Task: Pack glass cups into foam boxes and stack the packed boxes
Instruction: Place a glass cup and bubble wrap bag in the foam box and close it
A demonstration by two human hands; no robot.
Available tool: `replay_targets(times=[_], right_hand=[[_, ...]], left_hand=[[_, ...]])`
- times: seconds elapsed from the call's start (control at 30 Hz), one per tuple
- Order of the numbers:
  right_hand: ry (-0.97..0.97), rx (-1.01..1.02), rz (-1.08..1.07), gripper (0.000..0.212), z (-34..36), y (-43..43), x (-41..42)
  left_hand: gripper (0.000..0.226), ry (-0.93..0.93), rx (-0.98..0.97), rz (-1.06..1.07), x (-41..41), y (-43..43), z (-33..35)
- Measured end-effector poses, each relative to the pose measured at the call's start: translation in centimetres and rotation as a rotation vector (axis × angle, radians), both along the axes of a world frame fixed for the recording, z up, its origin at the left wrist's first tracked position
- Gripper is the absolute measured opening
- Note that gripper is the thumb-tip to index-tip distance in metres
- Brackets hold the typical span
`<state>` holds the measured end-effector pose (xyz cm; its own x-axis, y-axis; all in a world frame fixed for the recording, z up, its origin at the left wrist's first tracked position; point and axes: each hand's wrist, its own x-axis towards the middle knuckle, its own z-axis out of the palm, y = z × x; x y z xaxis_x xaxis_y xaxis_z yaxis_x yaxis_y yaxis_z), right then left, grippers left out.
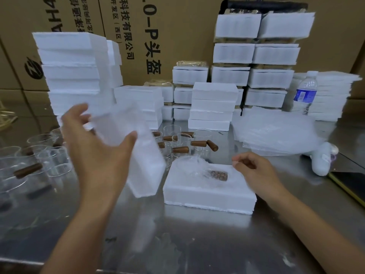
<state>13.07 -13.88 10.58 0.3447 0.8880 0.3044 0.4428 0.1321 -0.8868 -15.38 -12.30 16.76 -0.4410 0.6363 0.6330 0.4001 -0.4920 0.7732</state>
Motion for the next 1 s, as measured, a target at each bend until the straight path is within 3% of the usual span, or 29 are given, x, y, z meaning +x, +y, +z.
replay_targets(times=[0.13, 0.33, 0.47, 0.67, 0.77, 0.9, 1.0], right_hand=[[0.052, 0.055, 0.010, 0.012, 0.6, -0.4, -0.6], [0.429, 0.100, 0.095, 0.032, 2.7, -0.4, -0.3], [0.435, -0.005, 0.126, 0.038, 2.9, -1.1, -0.3], [0.385, -0.132, 0.170, 0.039, 2.8, -1.7, -0.4], [0.367, -0.115, 0.125, 0.035, 3.0, -1.6, -0.3], [0.359, -0.142, 0.115, 0.026, 2.9, -1.3, 0.0], [0.348, -0.152, 0.120, 0.037, 2.9, -1.3, 0.1]], left_hand=[[0.084, 0.312, 0.213, -0.224, 5.1, -1.0, 2.4], [0.088, 0.945, 0.428, -0.427, 10.1, -1.3, 0.4], [0.086, 1.137, 0.498, -0.454, 11.5, -1.8, -1.2], [0.060, 1.083, 0.487, -0.603, 12.0, -2.6, -1.7], [0.046, 0.873, 0.399, -0.568, 10.4, -1.9, -1.0], [0.023, 0.496, 0.034, -0.472, 7.0, 0.6, 0.2], [0.020, 0.285, -0.370, -0.646, 4.2, 3.1, 0.1]])
